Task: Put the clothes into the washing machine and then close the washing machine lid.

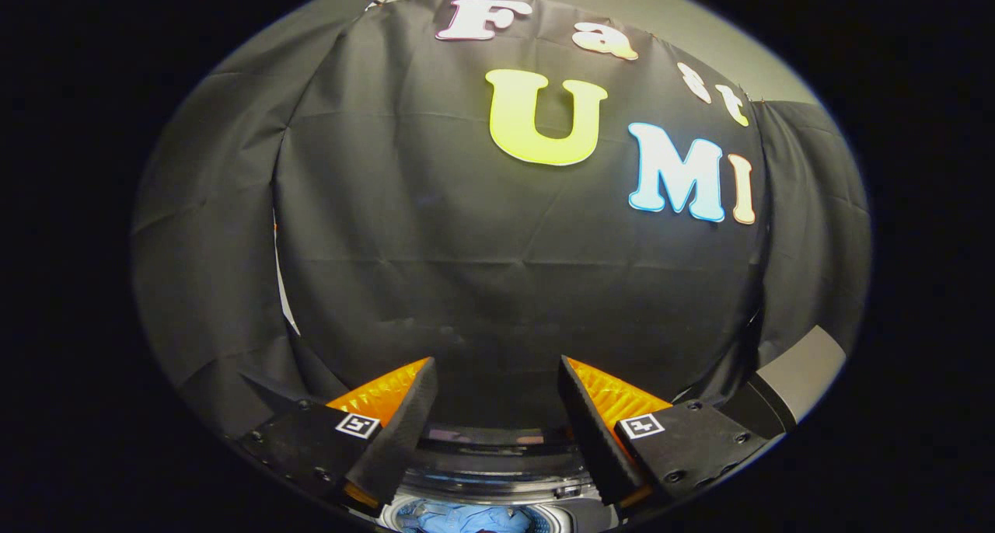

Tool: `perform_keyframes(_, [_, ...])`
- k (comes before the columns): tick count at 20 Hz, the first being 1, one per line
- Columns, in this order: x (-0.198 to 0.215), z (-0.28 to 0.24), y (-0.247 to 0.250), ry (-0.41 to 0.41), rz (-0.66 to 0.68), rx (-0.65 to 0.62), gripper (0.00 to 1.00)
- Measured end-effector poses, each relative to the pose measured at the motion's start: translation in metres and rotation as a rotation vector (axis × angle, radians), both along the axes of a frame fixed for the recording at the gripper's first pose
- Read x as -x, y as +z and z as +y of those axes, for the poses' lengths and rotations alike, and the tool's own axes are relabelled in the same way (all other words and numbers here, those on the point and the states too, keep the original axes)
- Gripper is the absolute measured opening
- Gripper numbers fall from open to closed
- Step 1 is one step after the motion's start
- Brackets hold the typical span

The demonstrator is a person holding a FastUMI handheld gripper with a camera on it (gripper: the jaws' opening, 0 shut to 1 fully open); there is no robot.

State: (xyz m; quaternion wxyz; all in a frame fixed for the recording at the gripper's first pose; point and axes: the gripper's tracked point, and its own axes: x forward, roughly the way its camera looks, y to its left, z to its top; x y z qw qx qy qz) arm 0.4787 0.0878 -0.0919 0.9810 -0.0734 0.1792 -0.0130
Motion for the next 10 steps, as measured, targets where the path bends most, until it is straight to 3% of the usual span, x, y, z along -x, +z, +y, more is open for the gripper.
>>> perform_keyframes(7, [0.013,-0.001,0.0,-0.023,-0.072,-0.097,0.96])
perform_keyframes(10, [0.021,0.001,0.004,-0.009,-0.08,-0.07,0.97])
